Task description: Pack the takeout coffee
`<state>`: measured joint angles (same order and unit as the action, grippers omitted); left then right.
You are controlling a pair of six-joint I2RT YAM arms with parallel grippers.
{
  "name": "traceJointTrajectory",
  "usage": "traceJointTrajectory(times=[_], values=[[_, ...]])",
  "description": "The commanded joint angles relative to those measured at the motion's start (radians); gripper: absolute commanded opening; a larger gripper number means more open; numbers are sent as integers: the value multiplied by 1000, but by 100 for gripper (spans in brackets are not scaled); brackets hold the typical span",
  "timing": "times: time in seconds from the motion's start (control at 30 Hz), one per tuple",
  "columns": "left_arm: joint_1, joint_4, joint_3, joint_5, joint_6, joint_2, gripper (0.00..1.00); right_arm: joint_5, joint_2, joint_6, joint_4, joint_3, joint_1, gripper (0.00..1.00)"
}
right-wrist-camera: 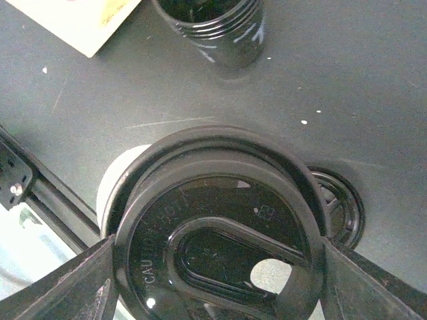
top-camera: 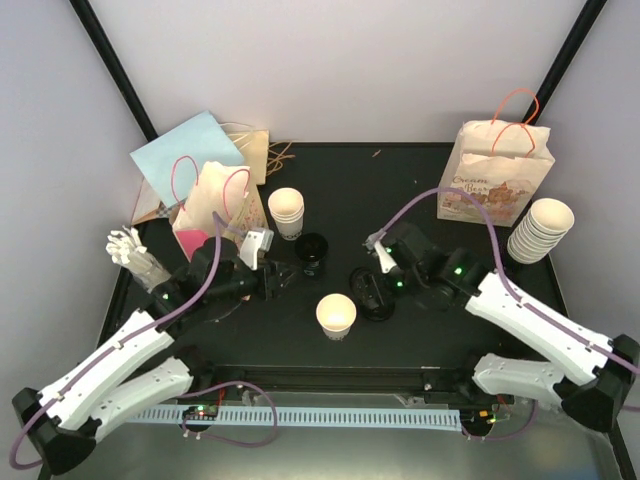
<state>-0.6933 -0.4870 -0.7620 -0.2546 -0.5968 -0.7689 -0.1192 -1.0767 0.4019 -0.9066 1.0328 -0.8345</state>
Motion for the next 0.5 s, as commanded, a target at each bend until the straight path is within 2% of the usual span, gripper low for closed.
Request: traceJointTrajectory(times=[0.0, 0.13, 0.2, 0.37, 0.47], values=[[12, -32, 70, -26, -42, 48, 49, 145, -59, 31, -20, 51, -112, 79], [14, 28, 141, -72, -72, 79, 52, 219, -119, 42, -35, 82, -206, 79], [15, 59, 172, -81, -78, 86, 59, 242, -142, 43, -34, 92, -240, 79], [14, 72, 198, -69, -88, 91, 98, 298, -198, 44, -33, 108, -310, 79], [16, 65, 205, -63, -92, 89, 99, 320, -225, 43, -29, 111, -332, 79]])
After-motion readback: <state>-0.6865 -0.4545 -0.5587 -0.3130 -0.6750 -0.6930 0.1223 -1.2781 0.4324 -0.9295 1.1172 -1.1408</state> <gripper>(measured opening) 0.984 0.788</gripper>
